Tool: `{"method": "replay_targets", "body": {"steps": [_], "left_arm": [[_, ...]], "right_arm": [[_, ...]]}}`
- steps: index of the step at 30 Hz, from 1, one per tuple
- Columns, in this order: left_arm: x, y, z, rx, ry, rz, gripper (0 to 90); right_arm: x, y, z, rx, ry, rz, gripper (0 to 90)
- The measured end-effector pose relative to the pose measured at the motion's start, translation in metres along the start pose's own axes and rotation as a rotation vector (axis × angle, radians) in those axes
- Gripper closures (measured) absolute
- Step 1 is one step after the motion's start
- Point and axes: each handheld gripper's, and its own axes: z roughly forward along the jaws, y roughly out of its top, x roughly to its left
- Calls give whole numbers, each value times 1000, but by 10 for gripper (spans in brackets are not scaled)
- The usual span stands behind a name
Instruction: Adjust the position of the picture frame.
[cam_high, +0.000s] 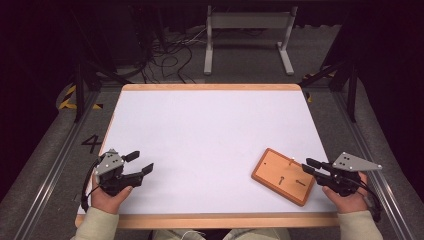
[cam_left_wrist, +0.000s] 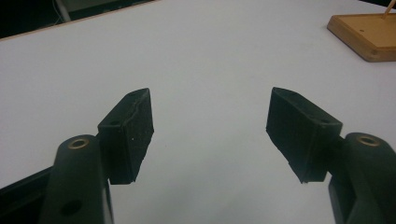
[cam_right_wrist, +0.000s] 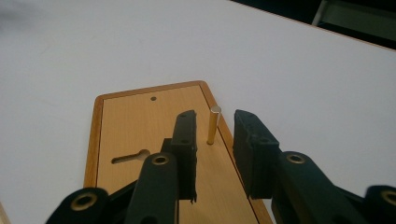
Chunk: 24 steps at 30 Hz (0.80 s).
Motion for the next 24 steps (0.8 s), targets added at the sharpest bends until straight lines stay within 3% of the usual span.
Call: {"method": "replay_targets", "body": {"steps": [16, 24], "left_arm": [[1, 0, 0, -1, 3, -6, 322], [1, 0, 1, 0, 3, -14, 322]], "right_arm": [[0, 1, -2, 13, -10, 1, 714], [-6, 3, -6, 95, -75, 32, 767]]}}
